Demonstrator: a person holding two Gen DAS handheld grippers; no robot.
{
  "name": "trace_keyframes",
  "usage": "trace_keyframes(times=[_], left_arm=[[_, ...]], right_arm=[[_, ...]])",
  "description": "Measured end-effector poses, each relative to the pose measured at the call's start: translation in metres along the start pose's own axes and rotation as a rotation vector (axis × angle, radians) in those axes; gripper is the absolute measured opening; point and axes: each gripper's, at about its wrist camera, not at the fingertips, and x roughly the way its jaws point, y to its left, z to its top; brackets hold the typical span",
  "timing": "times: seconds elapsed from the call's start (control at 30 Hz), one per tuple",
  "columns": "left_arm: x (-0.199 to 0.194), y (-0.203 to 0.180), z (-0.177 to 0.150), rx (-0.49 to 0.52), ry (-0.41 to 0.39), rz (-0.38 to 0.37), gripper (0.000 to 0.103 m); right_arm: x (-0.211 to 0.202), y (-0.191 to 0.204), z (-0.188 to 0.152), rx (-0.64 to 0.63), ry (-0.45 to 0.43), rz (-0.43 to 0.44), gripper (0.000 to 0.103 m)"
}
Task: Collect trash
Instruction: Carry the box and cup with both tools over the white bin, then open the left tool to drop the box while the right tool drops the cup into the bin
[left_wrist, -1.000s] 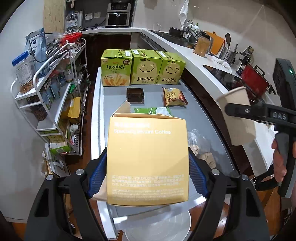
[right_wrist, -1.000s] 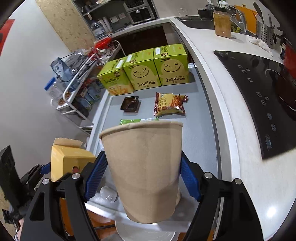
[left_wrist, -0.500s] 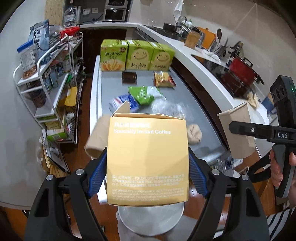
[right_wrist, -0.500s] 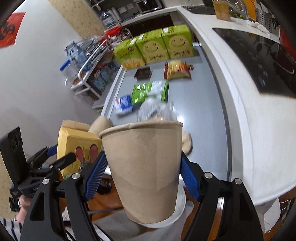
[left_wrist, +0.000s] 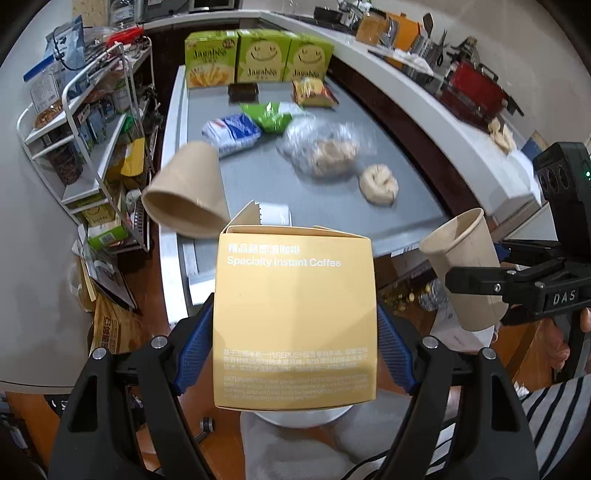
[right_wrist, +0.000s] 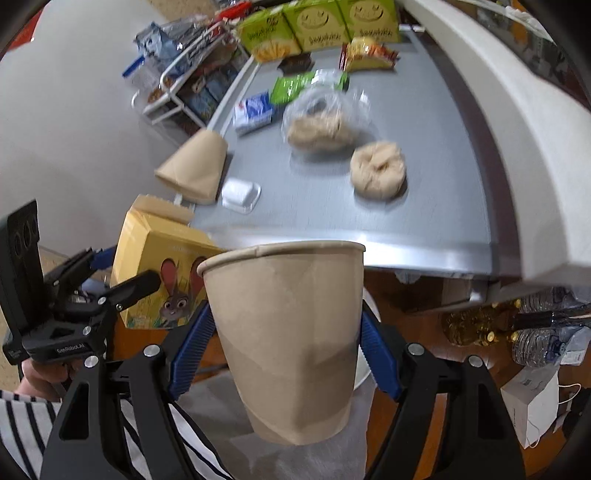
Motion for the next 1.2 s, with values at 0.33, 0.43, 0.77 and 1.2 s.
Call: trace_keyframes(times=[0.33, 0.43, 0.77, 1.2], left_arm=[[0.028, 0.000, -0.032, 0.044, 0.114, -0.008, 0.079], [0.033, -0.004, -0.037, 0.077, 0.132, -0.005, 0.079], [0.048, -0.007, -0.047, 0.114, 0.166, 0.001, 0.079], [0.081, 0.004, -0.057, 0.085, 0.257, 0.038, 0.081]], right_arm=[[0.045, -0.001, -0.025, -0.016, 0.109, -0.028, 0.074], [0.058, 0.000, -0.029, -0.026, 0.132, -0.037, 0.074], [0.093, -0.006, -0.032, -0.015, 0.193, -0.067, 0.074], [0.147, -0.014, -0.036, 0.010, 0.277, -0.139, 0.082]])
